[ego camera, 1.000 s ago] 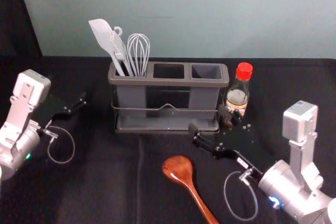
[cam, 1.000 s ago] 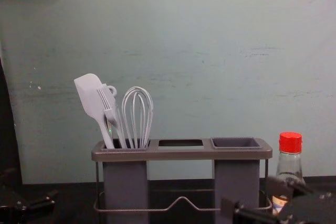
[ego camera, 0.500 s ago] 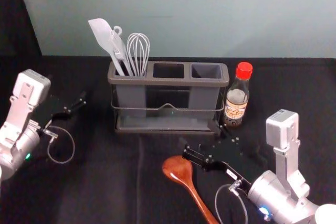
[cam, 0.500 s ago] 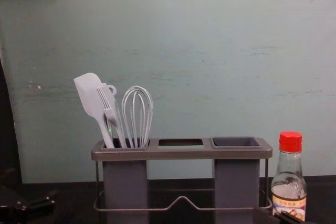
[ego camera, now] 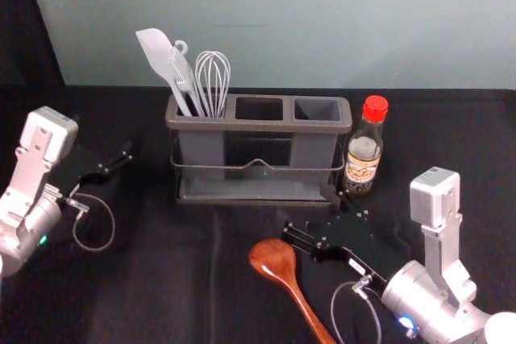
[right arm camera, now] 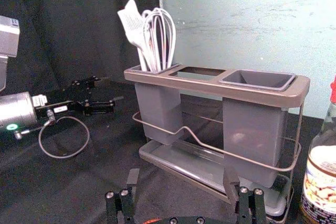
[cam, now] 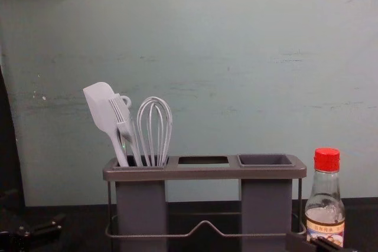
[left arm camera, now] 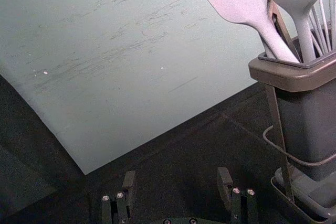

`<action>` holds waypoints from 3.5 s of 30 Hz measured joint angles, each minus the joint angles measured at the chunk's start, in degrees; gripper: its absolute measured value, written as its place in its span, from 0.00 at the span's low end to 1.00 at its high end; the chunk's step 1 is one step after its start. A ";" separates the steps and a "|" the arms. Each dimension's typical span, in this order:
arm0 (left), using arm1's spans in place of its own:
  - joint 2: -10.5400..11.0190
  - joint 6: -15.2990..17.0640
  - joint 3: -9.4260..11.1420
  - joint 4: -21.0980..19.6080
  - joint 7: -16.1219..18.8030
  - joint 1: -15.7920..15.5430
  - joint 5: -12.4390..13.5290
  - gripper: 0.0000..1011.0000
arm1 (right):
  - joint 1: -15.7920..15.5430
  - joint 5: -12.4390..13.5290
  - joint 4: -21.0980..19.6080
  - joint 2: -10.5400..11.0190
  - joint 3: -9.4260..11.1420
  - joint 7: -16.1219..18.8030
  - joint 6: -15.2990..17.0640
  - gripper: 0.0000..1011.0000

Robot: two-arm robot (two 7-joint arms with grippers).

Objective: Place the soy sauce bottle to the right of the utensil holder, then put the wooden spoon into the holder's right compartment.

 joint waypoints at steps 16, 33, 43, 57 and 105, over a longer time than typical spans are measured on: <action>0.00 0.00 0.00 0.00 0.00 0.00 0.00 0.99 | 0.51 -9.55 -5.09 1.43 -3.56 -4.47 11.57 0.99; 0.00 0.00 0.00 0.00 0.00 0.00 0.00 0.99 | 2.40 -16.22 -11.44 -1.33 -6.07 -7.98 34.49 0.99; 0.00 0.00 0.00 0.00 0.00 0.00 0.00 0.99 | 5.44 -16.77 -11.07 -4.08 -6.49 -6.40 44.78 0.99; 0.00 0.00 0.00 0.00 0.00 0.00 0.00 0.99 | 7.30 -18.47 -8.86 -5.93 -7.41 -4.32 48.35 0.99; 0.00 0.00 0.00 0.00 0.00 0.00 0.00 0.99 | 11.14 -24.11 -2.83 -10.02 -6.77 0.76 51.32 0.99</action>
